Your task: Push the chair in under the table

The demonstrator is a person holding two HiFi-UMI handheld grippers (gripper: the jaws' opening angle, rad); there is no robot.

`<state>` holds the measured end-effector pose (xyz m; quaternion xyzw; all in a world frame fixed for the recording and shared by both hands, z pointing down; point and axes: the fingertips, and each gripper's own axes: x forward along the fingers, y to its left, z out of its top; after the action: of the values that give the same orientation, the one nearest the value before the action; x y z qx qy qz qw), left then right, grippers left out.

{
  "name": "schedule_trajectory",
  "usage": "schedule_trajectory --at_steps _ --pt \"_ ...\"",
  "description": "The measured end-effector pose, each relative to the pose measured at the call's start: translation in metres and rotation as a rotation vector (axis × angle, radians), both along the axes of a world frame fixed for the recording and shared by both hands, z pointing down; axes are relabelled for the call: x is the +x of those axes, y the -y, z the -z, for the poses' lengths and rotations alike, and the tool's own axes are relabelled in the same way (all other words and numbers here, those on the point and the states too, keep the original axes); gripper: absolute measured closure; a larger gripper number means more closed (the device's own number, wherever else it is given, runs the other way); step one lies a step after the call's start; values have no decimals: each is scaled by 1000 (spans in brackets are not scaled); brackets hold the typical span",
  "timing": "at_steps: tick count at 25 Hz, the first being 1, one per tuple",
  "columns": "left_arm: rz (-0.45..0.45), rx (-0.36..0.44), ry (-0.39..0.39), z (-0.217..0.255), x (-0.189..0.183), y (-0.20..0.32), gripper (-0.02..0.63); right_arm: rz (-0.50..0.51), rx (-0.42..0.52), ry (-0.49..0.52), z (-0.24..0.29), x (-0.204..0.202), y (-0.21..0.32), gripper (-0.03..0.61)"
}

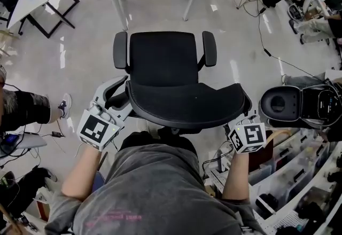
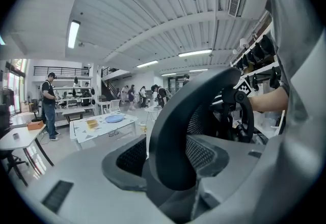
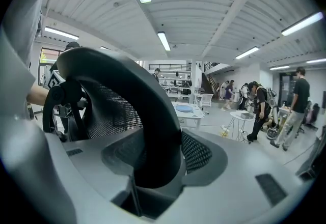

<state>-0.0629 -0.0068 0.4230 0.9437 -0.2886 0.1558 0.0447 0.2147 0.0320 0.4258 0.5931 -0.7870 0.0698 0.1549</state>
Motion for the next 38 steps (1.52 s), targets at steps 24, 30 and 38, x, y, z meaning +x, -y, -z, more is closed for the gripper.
schedule_trajectory --at_steps 24,30,38 --pt "220 55 30 1 17 112 394 45 32 -6 3 18 123 377" --pt "256 59 44 -3 22 137 394 59 32 -6 0 25 152 377" --pt "264 65 36 1 28 177 393 74 35 -4 3 30 195 377"
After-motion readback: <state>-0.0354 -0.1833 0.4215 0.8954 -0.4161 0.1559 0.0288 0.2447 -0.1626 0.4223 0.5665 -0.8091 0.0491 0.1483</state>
